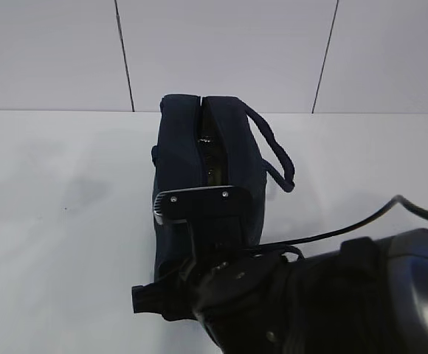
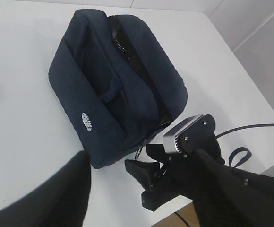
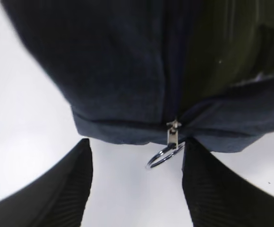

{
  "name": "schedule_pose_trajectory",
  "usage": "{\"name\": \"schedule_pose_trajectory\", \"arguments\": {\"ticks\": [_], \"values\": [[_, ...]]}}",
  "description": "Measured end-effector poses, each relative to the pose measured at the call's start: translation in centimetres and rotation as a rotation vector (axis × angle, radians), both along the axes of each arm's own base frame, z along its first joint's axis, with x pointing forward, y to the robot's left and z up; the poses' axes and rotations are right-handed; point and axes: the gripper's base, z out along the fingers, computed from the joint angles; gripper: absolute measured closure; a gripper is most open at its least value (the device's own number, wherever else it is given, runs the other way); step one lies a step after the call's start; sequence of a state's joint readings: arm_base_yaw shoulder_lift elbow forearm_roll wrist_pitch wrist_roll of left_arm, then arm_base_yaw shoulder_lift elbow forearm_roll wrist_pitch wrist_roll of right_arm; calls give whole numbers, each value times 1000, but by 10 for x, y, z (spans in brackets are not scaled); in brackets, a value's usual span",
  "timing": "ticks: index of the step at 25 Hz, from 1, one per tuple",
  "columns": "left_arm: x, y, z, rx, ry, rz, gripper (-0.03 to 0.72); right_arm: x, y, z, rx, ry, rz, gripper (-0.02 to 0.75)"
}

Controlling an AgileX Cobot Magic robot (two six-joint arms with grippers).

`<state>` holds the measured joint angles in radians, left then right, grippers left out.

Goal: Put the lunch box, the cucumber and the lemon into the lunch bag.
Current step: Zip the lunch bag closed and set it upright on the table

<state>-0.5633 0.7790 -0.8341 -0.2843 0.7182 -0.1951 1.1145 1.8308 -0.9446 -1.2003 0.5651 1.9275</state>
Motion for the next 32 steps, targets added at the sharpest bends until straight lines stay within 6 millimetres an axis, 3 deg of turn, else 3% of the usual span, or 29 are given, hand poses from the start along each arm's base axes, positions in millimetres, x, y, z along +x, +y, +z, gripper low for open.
{"name": "schedule_pose_trajectory", "arguments": {"ticks": [21,32], "values": [[0,0,0,2,0,0,222,2,-1,-3,58,79,-95,264],[0,0,0,6,-2,0,223,4,-4,-3,-5,54,-69,265]]}}
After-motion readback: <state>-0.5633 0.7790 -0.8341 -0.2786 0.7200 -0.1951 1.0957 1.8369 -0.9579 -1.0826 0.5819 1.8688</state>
